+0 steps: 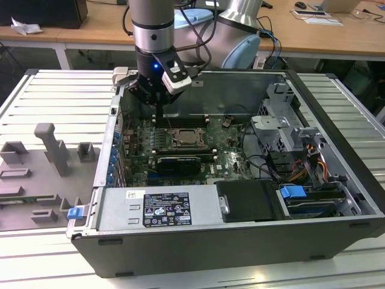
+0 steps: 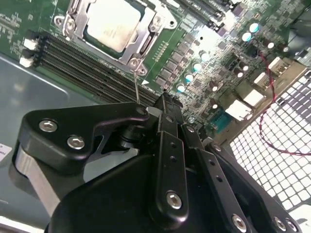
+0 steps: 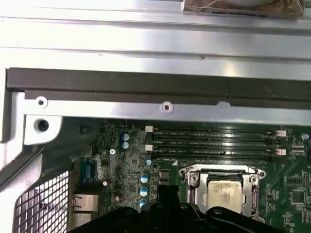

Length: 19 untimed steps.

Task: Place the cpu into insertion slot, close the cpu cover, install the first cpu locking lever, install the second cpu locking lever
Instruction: 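Install the first cpu locking lever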

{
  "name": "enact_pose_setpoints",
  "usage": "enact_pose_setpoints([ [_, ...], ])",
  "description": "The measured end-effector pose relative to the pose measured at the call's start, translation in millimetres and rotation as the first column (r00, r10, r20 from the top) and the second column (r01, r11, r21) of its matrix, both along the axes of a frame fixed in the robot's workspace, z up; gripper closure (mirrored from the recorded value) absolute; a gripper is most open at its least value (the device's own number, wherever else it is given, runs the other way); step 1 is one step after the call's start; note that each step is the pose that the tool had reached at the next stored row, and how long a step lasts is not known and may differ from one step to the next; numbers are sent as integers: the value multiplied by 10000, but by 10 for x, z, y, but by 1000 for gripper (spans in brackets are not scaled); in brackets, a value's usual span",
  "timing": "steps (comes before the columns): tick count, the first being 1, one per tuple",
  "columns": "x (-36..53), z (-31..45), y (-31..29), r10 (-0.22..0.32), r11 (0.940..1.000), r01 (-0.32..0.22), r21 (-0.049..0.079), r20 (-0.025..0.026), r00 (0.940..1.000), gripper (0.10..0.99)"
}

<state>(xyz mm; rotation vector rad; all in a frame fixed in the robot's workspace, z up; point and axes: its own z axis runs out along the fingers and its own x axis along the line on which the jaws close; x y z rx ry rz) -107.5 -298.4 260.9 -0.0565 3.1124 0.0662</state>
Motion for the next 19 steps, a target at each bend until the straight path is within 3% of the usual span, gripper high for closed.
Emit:
enact_pose_setpoints([
  [5,0,-11,70,27,10000,-27,1,0,10000,980],
  [10,47,-18,102,27,10000,-27,0,-7,10000,980],
  [19,312,-44,139,27,10000,-27,1,-56,10000,980],
])
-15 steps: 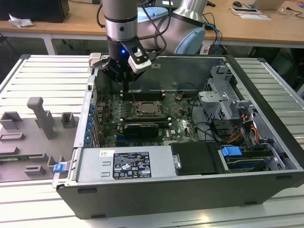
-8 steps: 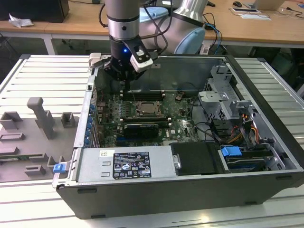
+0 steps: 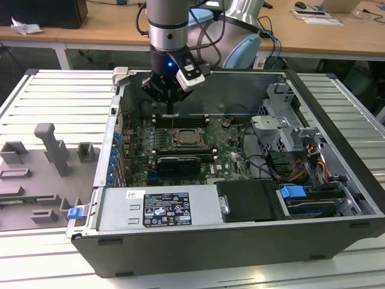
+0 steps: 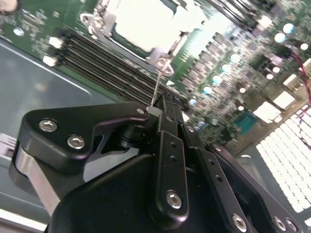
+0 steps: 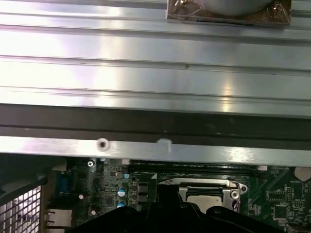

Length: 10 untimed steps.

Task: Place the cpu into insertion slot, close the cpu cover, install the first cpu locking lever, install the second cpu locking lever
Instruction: 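Install the first cpu locking lever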

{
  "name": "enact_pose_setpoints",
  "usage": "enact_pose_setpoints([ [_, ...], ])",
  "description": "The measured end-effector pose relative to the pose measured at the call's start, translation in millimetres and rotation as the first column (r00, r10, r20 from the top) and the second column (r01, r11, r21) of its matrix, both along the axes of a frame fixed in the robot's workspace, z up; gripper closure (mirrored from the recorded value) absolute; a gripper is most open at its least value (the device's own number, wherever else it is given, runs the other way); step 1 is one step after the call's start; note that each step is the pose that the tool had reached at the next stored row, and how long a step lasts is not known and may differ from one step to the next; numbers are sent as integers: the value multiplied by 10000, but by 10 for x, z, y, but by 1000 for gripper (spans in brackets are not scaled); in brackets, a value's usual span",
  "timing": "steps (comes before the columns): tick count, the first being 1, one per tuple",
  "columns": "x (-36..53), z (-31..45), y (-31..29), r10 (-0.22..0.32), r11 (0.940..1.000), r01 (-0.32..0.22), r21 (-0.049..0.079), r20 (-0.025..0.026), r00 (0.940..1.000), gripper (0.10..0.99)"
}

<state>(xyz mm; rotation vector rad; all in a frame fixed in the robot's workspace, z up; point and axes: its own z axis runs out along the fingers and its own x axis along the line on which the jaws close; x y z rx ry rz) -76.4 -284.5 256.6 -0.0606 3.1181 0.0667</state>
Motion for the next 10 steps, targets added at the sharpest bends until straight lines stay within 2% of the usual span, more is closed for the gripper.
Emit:
enact_pose_setpoints([
  [4,151,-19,8,-1,10000,1,1,-21,10000,980],
  [7,182,-30,8,1,10000,-1,31,-24,10000,980],
  [10,182,-37,8,-30,9992,30,389,-24,10000,980],
])
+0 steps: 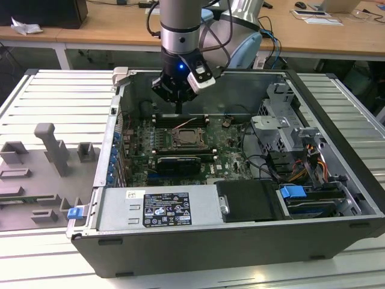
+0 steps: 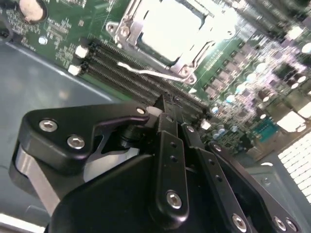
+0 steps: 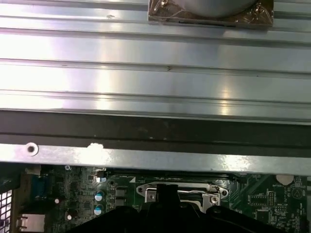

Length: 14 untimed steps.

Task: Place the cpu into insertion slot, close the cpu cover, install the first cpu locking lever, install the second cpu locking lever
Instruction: 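Install the first cpu locking lever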

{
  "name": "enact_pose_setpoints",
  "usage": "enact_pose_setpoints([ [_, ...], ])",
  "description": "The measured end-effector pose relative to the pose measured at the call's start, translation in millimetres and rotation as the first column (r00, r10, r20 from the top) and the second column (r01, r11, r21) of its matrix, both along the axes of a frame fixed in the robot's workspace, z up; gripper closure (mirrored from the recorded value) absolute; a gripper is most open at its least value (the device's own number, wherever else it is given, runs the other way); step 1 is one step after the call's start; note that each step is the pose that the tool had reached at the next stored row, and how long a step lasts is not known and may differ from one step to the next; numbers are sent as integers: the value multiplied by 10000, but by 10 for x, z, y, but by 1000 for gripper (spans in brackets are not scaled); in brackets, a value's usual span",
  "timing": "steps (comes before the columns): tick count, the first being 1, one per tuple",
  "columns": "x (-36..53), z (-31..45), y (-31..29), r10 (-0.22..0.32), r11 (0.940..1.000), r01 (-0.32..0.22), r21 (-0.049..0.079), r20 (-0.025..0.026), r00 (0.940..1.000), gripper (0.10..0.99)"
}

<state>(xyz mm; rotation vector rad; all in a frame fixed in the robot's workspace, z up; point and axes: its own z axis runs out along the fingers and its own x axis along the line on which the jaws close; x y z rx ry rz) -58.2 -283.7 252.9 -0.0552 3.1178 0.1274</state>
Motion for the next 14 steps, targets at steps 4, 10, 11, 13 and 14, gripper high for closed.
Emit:
enact_pose_setpoints([
  [4,17,-81,-35,-111,9998,111,142,1,9999,980],
  [10,193,-252,-35,58,9999,-58,137,0,10000,980],
  [11,214,-273,-34,70,9999,-70,124,0,10000,980],
  [13,231,-285,-33,70,9999,-70,125,0,10000,980],
  [14,236,-289,-33,70,9999,-70,125,0,10000,980],
])
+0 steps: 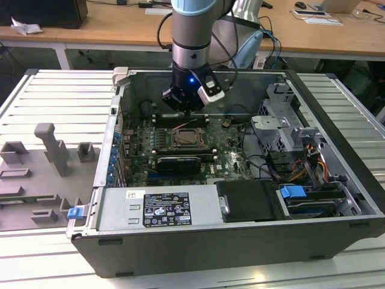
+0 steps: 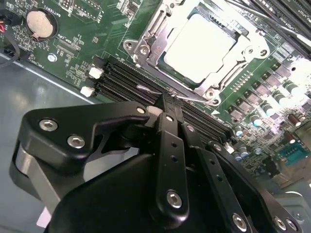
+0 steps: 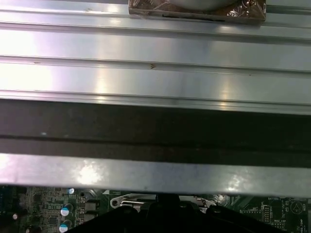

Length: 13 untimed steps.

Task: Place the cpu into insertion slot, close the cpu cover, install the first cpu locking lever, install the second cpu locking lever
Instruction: 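Install the first cpu locking lever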

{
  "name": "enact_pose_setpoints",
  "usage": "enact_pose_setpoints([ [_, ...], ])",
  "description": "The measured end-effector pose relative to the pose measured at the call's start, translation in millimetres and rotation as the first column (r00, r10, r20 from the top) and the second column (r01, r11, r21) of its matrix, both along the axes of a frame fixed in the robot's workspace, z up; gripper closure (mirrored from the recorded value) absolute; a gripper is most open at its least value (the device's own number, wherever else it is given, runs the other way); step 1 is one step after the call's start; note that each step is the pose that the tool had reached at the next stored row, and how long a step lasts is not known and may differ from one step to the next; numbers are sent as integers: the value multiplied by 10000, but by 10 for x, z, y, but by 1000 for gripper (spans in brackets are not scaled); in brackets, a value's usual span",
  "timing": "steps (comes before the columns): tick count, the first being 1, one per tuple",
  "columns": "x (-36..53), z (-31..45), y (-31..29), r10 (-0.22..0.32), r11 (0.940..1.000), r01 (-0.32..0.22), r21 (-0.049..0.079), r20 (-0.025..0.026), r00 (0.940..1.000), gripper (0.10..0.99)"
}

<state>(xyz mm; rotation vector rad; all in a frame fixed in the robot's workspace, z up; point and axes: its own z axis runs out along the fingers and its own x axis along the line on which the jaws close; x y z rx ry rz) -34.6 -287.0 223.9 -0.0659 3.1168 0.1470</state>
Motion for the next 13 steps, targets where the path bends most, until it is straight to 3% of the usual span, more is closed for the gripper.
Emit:
enact_pose_setpoints([
  [13,101,-76,3,0,10000,0,-1,-1,10000,980],
])
